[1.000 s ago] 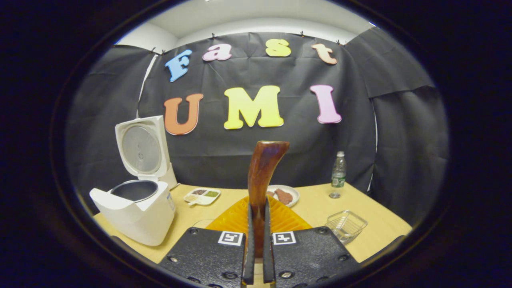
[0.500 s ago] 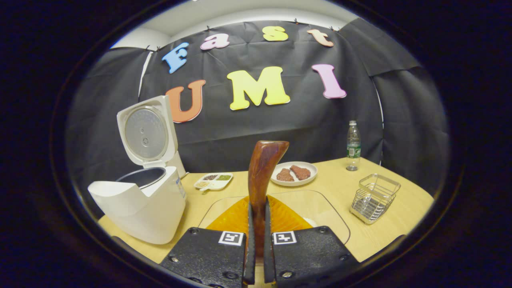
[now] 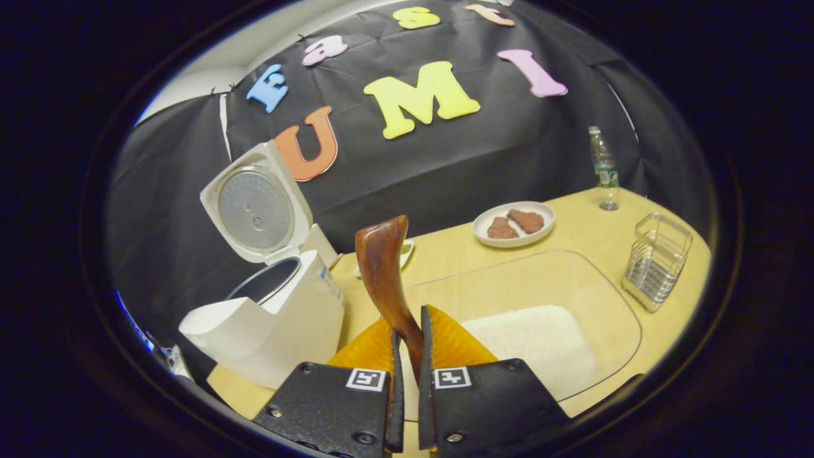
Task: Close the left gripper, press the button to open the rice cooker; take a wooden spoon from the chopstick holder with the right hand, scoop a spoonful of rice and pour it into the rice cooker, then put the wooden spoon back into the chopstick holder.
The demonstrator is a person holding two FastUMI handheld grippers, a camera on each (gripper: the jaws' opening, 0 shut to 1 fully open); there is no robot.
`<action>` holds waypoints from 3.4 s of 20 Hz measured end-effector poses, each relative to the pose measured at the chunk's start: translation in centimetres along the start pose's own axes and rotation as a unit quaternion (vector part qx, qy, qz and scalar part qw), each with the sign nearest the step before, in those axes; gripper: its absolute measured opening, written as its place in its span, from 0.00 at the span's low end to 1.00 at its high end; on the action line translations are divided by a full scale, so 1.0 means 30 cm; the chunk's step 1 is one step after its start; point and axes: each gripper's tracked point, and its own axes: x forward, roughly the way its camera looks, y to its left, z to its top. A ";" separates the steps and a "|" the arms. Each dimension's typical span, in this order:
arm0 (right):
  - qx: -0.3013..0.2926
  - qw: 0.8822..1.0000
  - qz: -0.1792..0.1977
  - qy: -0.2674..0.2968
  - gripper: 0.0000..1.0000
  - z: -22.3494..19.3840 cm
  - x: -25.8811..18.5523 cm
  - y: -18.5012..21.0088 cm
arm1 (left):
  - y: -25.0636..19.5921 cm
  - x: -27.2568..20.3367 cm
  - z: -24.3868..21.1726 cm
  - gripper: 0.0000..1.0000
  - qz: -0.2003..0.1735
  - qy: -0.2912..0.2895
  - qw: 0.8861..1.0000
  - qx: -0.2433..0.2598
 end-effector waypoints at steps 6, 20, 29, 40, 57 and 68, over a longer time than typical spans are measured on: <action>0.118 0.993 0.020 0.021 0.14 0.034 -0.011 -0.110 | -0.019 0.009 -0.015 0.95 -0.002 0.006 1.000 0.012; 0.223 0.971 0.058 -0.067 0.13 0.252 -0.145 -0.266 | 0.044 0.022 -0.035 0.95 0.017 0.003 0.999 0.028; 0.369 0.917 0.137 -0.062 0.13 0.316 -0.174 -0.295 | 0.075 0.025 -0.060 0.95 0.014 0.016 1.000 0.009; 0.358 0.918 0.168 -0.033 0.12 0.415 -0.171 -0.128 | 0.139 0.001 -0.071 0.95 0.019 0.016 1.000 0.000; 0.175 0.965 0.195 -0.032 0.12 0.545 -0.029 0.542 | 0.299 -0.095 -0.043 0.95 0.038 -0.007 0.999 -0.038; 0.036 0.989 0.134 -0.042 0.13 0.461 0.167 0.794 | 0.336 -0.135 -0.077 0.94 0.034 -0.011 0.998 -0.043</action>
